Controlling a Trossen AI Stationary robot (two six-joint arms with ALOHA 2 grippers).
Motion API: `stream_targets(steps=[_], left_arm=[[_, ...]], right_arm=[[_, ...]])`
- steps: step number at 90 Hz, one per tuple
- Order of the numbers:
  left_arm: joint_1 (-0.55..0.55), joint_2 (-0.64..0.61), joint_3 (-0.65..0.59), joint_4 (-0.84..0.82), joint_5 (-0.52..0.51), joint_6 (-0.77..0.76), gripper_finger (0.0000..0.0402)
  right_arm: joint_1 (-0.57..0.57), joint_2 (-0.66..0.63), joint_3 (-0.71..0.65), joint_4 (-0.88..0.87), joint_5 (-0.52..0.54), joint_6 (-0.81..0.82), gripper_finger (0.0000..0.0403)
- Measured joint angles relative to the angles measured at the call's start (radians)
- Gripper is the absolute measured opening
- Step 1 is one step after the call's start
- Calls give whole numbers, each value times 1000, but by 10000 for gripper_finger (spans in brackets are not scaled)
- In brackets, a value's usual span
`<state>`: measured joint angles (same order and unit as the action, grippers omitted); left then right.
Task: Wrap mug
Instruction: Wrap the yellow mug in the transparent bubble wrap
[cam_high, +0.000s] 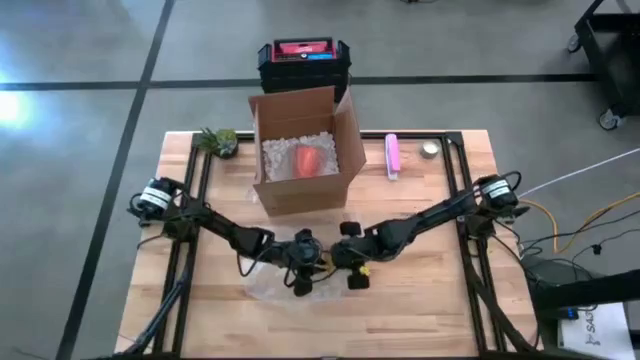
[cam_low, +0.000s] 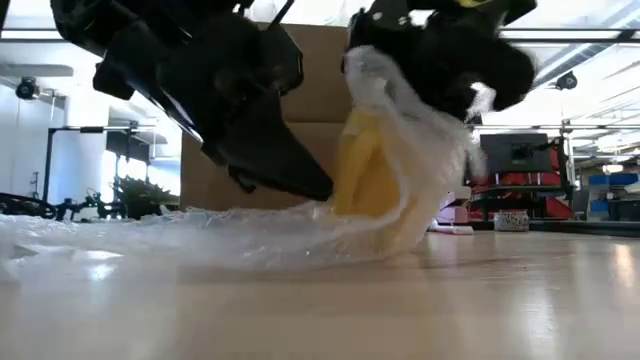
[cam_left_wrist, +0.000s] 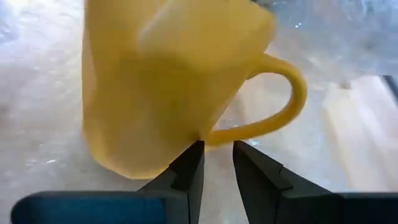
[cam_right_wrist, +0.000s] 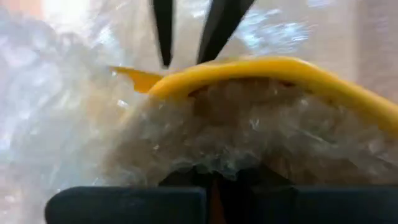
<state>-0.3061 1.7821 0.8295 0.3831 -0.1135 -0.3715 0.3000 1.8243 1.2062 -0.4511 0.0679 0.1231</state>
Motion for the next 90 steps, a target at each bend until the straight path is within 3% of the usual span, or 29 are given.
stream_targets(steps=[22, 44, 54, 75, 90], left_arm=[[0, 0, 0, -2, -7, -1, 74], [1, 0, 0, -99, -190, -5, 74], [1, 0, 0, -110, -217, -5, 74], [1, 84, 5, 34, -21, 24, 74], [-2, 208, 102, 60, 173, 37, 74]], right_arm=[[-13, 1, 69, -24, 23, -19, 0], [-70, 36, 83, -8, 19, -56, 0], [-72, 49, 84, -7, 2, -57, 0], [-71, 51, 89, -19, -52, -68, 0], [-52, 52, 106, -29, -87, -55, 0]])
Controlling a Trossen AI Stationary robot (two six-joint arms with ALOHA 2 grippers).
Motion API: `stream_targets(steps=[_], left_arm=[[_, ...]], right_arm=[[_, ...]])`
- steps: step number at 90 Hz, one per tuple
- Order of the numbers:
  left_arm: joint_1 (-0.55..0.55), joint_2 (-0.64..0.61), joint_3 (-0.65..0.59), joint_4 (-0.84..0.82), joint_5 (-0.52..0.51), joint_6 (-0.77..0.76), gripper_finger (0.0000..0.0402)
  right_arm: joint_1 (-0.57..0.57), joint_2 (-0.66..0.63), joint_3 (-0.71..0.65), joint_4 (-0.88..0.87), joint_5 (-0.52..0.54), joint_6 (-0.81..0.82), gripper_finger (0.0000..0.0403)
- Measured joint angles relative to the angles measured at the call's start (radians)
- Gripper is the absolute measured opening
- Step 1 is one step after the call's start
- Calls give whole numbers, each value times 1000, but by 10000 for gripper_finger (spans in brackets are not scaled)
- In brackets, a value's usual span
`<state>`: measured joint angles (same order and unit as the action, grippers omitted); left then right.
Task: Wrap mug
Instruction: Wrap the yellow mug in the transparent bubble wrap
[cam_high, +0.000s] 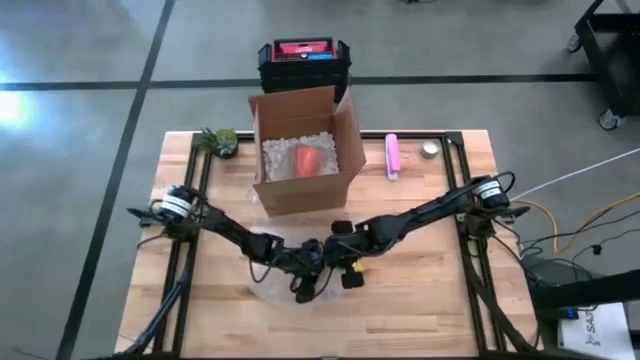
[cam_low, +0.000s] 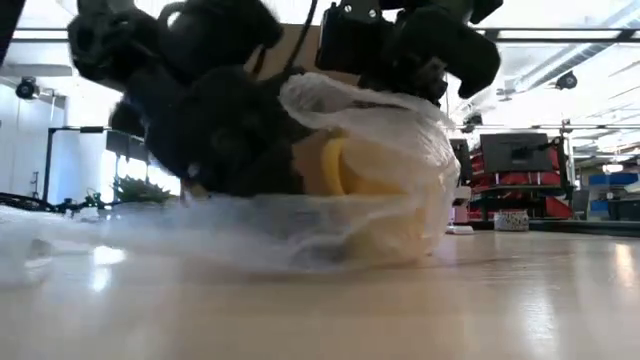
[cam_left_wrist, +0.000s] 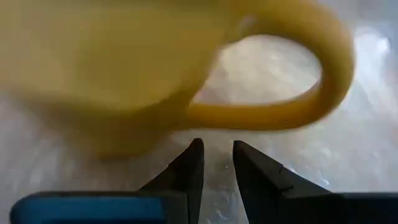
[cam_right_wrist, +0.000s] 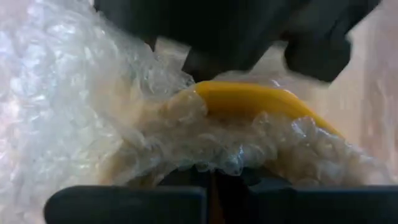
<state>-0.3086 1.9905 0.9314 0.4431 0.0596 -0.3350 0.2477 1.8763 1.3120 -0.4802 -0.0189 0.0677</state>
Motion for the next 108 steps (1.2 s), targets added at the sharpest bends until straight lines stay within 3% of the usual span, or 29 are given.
stream_targets(steps=[14, 28, 42, 54, 65, 78, 92, 108], left_arm=[[-7, 31, 91, -98, 56, 60, 74], [-6, -21, 115, -232, 51, 62, 74], [-11, -122, 121, -407, -29, 26, 73], [-34, -236, 120, -519, -159, 10, 63], [-64, -313, 121, -523, -276, 14, 52], [-74, -339, 121, -450, -302, 14, 40], [-71, -255, 121, -355, -305, 48, 31], [-49, -163, 127, -267, -441, 81, 24]], right_arm=[[23, 0, 3, -22, -19, 1, 0], [21, 0, 3, -43, -13, 3, 0], [21, -3, 12, -60, -5, 3, 0], [22, -4, 23, -76, -7, -5, 0], [22, -4, 33, -71, -7, -20, 0], [14, -4, 34, -67, -7, -26, 0], [14, -4, 34, -65, -7, -33, 0], [17, -8, 32, -82, 0, -40, 0]])
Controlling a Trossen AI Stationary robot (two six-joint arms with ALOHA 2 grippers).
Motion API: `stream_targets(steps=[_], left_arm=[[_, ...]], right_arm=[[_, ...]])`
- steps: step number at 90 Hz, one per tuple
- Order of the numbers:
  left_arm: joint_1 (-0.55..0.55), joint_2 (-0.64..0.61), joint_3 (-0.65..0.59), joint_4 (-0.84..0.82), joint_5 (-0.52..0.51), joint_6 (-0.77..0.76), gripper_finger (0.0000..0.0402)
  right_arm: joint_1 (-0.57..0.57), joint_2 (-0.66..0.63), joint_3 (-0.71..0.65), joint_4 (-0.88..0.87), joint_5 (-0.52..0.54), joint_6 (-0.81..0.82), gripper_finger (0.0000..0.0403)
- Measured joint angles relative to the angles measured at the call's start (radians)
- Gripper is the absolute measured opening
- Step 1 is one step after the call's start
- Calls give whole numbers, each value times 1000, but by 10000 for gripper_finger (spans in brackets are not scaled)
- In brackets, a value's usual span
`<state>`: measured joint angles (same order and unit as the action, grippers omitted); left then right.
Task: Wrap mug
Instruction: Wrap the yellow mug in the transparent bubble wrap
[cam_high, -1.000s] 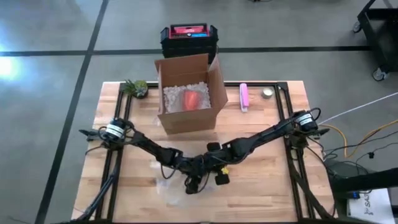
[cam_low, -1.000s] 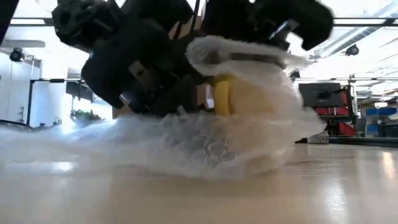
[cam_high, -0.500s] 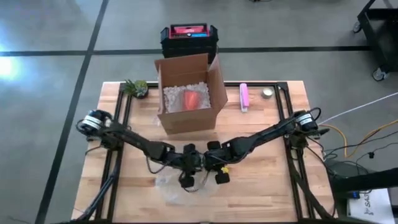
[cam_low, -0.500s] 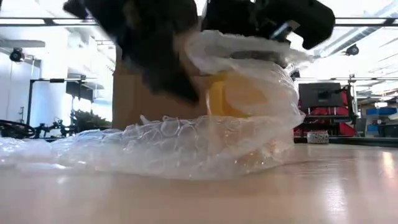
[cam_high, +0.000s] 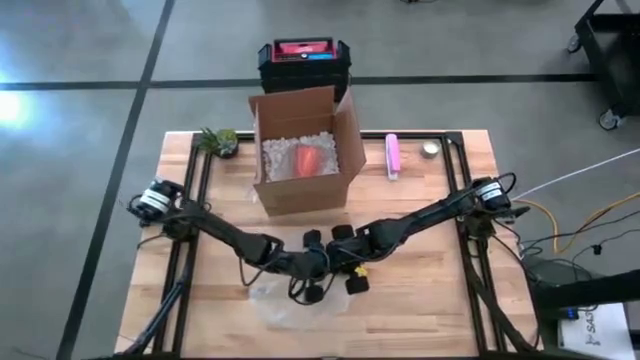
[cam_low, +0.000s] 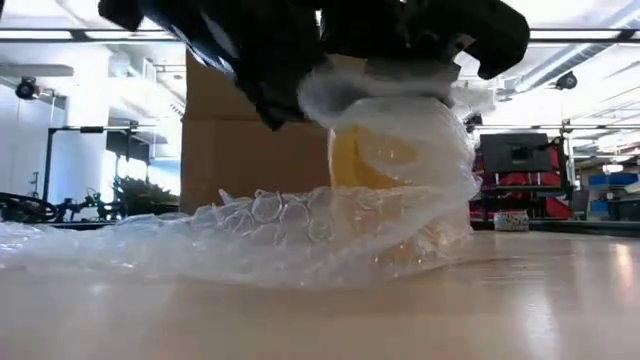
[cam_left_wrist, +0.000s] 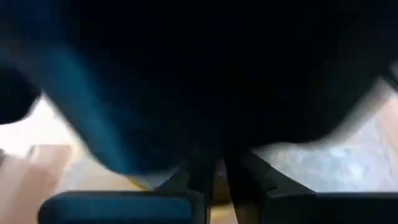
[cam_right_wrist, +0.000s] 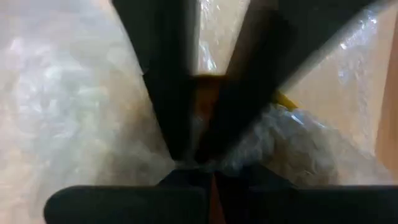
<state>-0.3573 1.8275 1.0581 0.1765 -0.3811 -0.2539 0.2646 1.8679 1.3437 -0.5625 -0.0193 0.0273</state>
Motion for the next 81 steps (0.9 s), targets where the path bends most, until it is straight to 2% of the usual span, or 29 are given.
stream_targets(steps=[21, 43, 59, 69, 81], left_arm=[[0, 3, 0, 11, -42, -1, 22], [0, 8, -5, 18, -36, -5, 22], [-1, 6, -7, 18, -36, -1, 22], [-1, 6, -7, 17, -34, -7, 22], [-1, 6, -7, 16, -31, -14, 22]], right_arm=[[8, -34, 72, -162, -1, 26, 0], [9, -69, 184, -370, -10, -3, 0], [8, -62, 180, -241, -7, -23, 0], [6, -62, 179, -276, 9, -39, 0], [2, -122, 179, -350, 80, -41, 0]])
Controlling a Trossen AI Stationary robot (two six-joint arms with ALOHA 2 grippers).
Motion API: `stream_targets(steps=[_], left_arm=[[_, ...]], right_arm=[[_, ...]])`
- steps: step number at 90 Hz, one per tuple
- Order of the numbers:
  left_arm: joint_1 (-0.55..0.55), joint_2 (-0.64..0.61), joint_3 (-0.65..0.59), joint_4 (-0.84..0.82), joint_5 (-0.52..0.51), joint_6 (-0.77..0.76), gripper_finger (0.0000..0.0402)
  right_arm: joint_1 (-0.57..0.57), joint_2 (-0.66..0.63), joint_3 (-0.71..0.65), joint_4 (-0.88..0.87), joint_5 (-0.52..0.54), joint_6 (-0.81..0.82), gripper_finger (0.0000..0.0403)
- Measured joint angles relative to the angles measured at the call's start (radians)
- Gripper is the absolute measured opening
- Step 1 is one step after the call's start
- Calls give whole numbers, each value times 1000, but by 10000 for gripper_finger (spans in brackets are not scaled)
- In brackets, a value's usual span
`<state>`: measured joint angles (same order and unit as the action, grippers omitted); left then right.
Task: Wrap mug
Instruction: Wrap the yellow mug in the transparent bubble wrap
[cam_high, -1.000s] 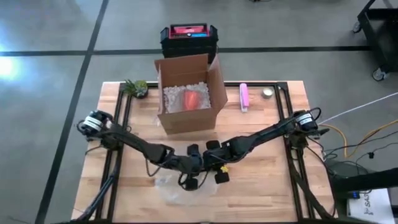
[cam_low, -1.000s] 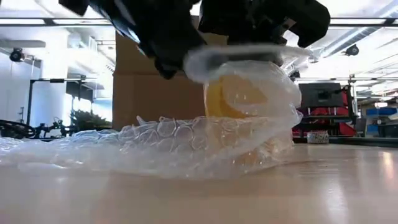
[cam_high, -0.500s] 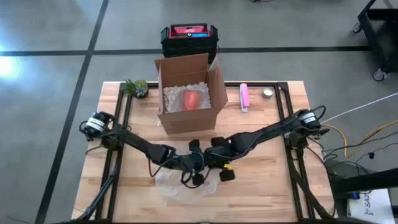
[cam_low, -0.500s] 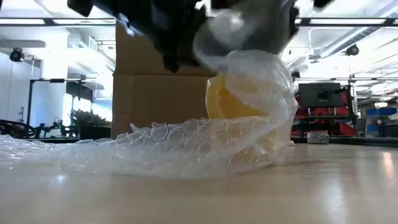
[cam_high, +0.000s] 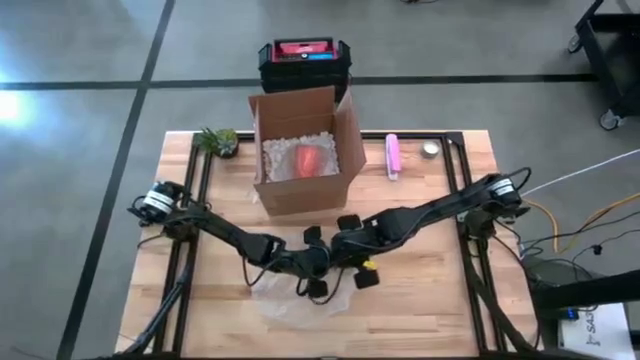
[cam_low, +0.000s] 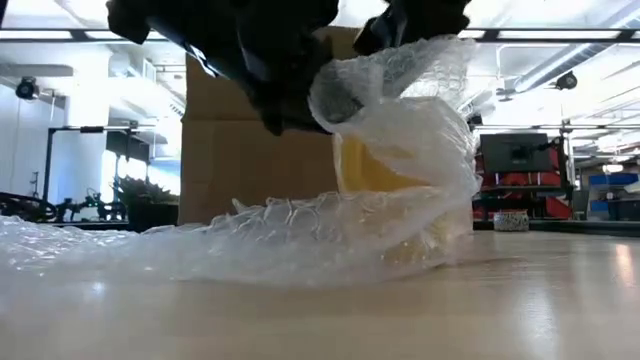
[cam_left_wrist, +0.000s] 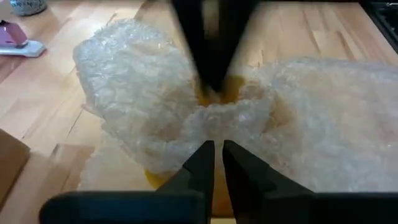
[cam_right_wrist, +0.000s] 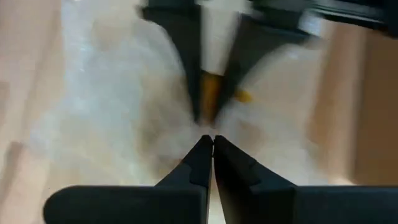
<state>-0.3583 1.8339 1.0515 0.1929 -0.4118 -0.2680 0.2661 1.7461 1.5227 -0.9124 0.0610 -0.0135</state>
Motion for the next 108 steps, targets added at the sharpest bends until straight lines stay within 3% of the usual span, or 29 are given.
stream_targets(steps=[19, 34, 55, 92, 108], left_arm=[[0, 0, 0, 2, 1, 4, 22], [0, 0, 0, 3, 2, 4, 22], [-1, 0, 0, 2, 2, 5, 22], [-4, -10, 1, 7, 8, -3, 22], [-37, -114, 25, -125, 18, -17, 23]], right_arm=[[-23, -43, -27, -74, 228, 0, 0], [-39, -25, -112, 35, 207, -6, 0], [53, -11, -135, 175, 87, 13, 0], [40, 141, -186, 271, 95, 64, 0], [46, 140, -178, 268, 96, 69, 0]])
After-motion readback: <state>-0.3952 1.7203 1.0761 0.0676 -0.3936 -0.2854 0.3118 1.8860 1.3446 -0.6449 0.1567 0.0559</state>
